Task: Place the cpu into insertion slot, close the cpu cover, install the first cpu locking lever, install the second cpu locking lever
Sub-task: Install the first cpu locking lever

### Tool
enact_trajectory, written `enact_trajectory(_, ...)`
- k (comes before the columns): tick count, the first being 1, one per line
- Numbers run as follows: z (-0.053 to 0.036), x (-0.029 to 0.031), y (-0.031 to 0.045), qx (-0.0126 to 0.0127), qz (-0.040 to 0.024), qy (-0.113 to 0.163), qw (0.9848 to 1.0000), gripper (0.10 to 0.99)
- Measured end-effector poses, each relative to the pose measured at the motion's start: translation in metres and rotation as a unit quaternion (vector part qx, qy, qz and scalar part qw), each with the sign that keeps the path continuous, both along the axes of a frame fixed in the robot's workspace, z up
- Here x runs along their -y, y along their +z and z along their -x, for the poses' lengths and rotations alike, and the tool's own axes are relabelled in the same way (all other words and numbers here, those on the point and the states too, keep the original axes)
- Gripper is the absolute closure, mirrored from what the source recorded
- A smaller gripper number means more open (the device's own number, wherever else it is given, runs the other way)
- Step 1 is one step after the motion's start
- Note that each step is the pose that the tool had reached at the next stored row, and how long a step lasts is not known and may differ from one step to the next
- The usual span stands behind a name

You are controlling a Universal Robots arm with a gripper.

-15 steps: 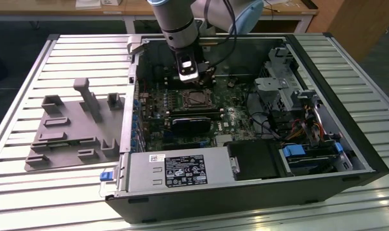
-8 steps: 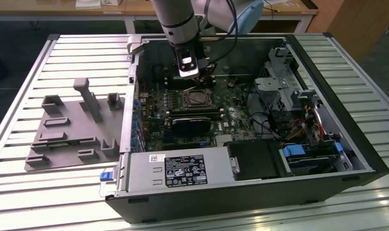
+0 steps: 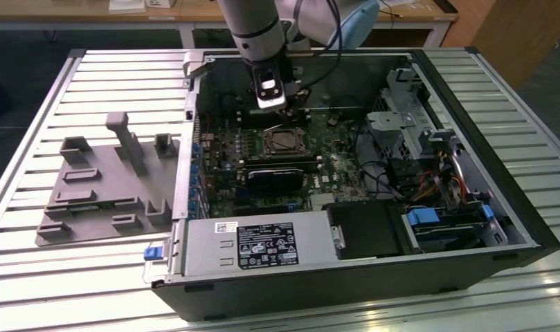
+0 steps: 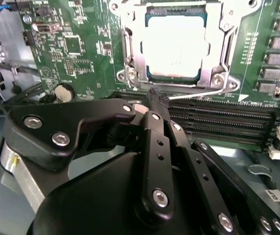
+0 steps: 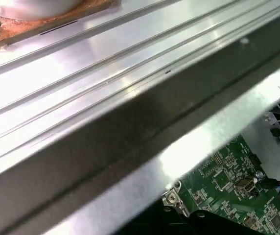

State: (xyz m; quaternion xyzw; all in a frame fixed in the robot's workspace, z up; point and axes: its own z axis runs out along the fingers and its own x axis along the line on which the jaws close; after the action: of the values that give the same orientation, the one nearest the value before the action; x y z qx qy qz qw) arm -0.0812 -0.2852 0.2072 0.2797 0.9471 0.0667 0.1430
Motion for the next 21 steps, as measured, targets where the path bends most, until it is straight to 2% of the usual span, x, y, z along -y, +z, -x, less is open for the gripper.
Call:
enact_trajectory(7,0.0,-0.0007,-0.0001,0.0,-0.0001,0.001,1.0,0.984)
enact_trajectory(11,0.0,-0.0007,-0.0005,0.0,0.0005,0.034,0.9994,0.984)
enact_trajectory(13,0.0,-0.0008,-0.0009,0.0,0.0038,0.042,0.9991,0.984)
enact_trajectory(16,0.0,-0.0005,-0.0017,-0.0002,0.007,0.044,0.999,0.984)
enact_trajectory(21,0.0,-0.0005,-0.0049,-0.0002,0.0076,0.044,0.999,0.984)
